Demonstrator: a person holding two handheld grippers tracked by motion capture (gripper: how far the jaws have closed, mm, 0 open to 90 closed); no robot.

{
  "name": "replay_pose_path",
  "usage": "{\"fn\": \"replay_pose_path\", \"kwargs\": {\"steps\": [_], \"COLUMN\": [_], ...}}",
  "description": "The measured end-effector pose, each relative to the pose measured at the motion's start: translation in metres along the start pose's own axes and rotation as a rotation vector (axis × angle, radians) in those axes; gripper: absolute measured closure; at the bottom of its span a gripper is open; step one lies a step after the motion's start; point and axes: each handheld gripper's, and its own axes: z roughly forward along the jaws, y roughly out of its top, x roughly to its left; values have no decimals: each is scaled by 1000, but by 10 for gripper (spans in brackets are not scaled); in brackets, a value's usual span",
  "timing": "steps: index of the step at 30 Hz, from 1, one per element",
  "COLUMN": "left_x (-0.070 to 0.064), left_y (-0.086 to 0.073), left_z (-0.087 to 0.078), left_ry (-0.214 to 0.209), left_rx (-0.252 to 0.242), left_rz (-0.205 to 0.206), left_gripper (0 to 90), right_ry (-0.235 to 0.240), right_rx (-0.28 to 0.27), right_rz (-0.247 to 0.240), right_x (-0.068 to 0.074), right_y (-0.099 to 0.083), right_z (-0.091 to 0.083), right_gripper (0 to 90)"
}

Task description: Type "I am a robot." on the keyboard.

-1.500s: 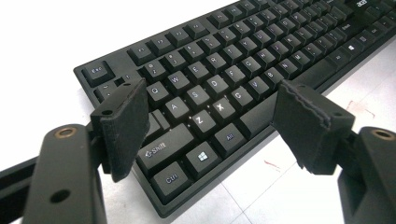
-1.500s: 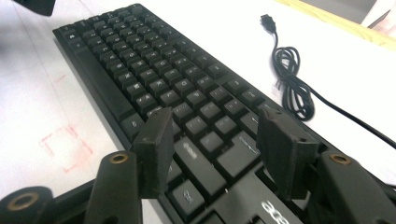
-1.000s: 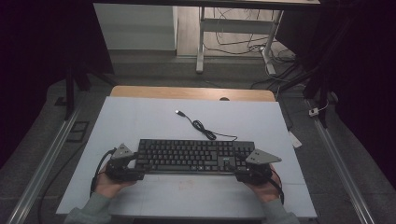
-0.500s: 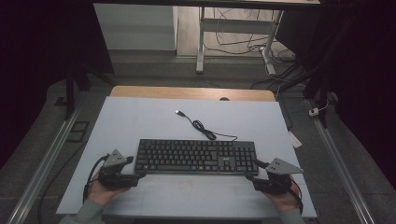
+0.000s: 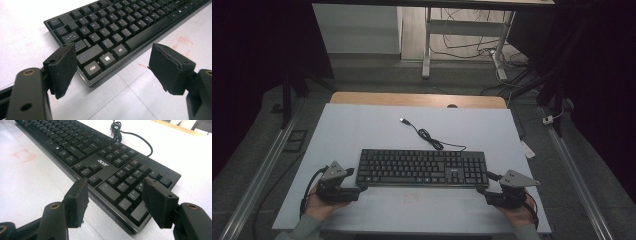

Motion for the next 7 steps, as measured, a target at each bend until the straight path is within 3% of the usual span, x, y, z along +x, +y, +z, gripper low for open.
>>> {"fn": "replay_pose_path", "kwargs": {"steps": [7], "left_x": [2], "left_y": [0], "left_z": [-2], "left_ry": [4], "left_rx": [-5], "left_rz": [-3], "left_gripper": [224], "right_ry": [8], "right_rx": [-8], "right_rz": [-3], "right_x": [1], "right_y": [1], "right_z": [1], "right_gripper": [376]}}
